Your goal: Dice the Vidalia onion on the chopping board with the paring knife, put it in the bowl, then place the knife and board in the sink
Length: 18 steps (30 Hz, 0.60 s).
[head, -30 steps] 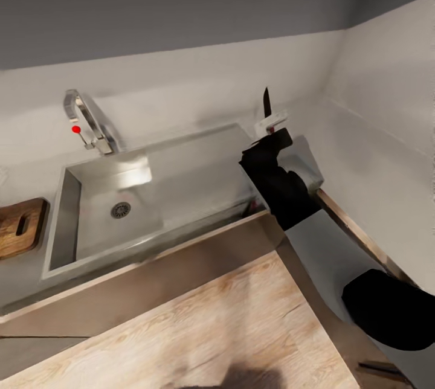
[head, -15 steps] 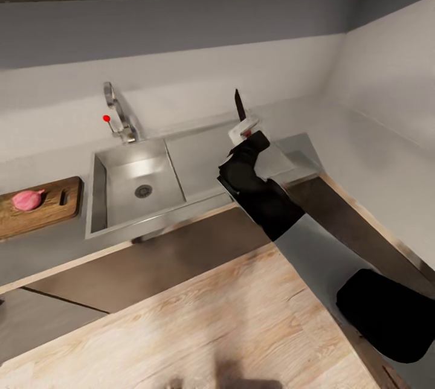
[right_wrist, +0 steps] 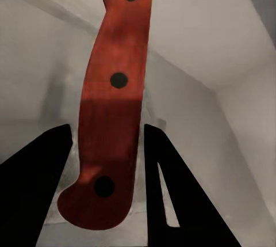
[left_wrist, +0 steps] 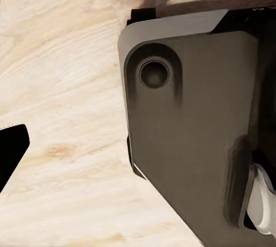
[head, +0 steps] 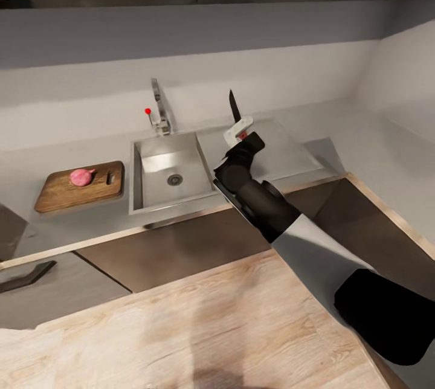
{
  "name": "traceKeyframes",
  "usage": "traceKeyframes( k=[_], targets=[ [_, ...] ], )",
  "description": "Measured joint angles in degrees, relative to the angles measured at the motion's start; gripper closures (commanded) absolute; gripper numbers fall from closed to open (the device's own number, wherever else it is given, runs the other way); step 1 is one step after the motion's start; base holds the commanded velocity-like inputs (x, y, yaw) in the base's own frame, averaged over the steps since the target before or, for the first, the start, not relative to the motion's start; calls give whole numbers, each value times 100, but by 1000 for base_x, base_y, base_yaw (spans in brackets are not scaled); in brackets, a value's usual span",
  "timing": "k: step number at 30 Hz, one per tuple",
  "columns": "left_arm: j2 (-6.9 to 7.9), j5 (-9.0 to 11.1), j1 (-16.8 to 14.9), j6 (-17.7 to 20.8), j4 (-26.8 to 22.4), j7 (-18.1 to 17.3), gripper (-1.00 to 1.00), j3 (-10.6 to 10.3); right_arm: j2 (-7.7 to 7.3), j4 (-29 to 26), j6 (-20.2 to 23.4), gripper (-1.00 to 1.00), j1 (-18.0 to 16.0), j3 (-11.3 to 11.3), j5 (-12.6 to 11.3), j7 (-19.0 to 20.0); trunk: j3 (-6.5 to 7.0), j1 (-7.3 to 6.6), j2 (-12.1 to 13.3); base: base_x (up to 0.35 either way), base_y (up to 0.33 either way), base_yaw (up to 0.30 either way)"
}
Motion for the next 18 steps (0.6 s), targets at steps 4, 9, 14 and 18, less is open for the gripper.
traceKeyframes(
  k=[4, 9, 14, 18],
  targets=[
    [2, 1, -1, 0, 1, 0, -100, 0, 7, 2, 2, 100, 0, 4, 0, 1, 22, 0, 0, -1, 1, 242],
    [2, 2, -1, 0, 0, 0, -100, 0, 7, 4, 2, 100, 3, 4, 0, 1, 49, 0, 0, 0, 0, 245],
    [2, 2, -2, 0, 4, 2, -100, 0, 7, 64, -8, 100, 40, 8, -15, 6, 76, 1, 1, -27, 97, 245],
    [-4, 2, -2, 0, 4, 1, -100, 0, 7, 253, -46, 100, 142, 36, -15, 10, 100, 3, 2, -225, 119, 230]
  ],
)
